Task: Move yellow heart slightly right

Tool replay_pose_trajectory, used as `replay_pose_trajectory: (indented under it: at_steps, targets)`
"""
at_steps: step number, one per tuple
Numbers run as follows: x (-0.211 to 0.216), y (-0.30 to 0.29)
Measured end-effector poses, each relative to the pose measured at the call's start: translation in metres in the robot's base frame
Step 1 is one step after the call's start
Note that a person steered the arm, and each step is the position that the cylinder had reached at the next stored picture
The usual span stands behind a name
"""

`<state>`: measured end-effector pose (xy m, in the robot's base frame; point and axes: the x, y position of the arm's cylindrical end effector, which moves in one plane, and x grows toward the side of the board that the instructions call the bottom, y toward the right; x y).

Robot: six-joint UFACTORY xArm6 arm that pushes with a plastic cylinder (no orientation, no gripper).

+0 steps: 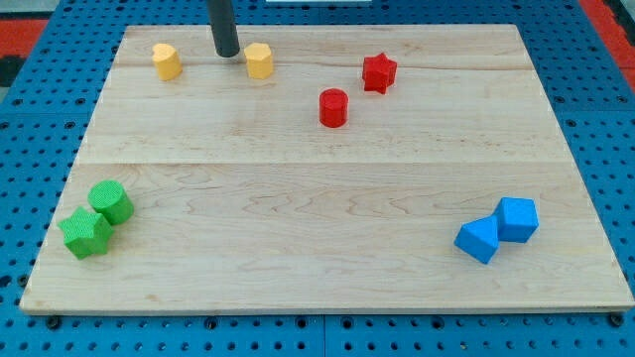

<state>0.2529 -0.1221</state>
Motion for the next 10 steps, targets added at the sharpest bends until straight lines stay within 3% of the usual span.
replay_pose_trajectory:
  at_steps: [1, 2, 3, 4, 5, 6, 7, 9, 10]
  targets:
    - [0.018, 0.049]
    - [-0.023, 0.054]
    - [-0.061, 0.008]
    - [-0.059, -0.072]
    - [-0.031, -0.166]
    - [0.019, -0.128]
    - [0.031, -0.076]
    - [0.02, -0.064]
    - [0.041, -0.03]
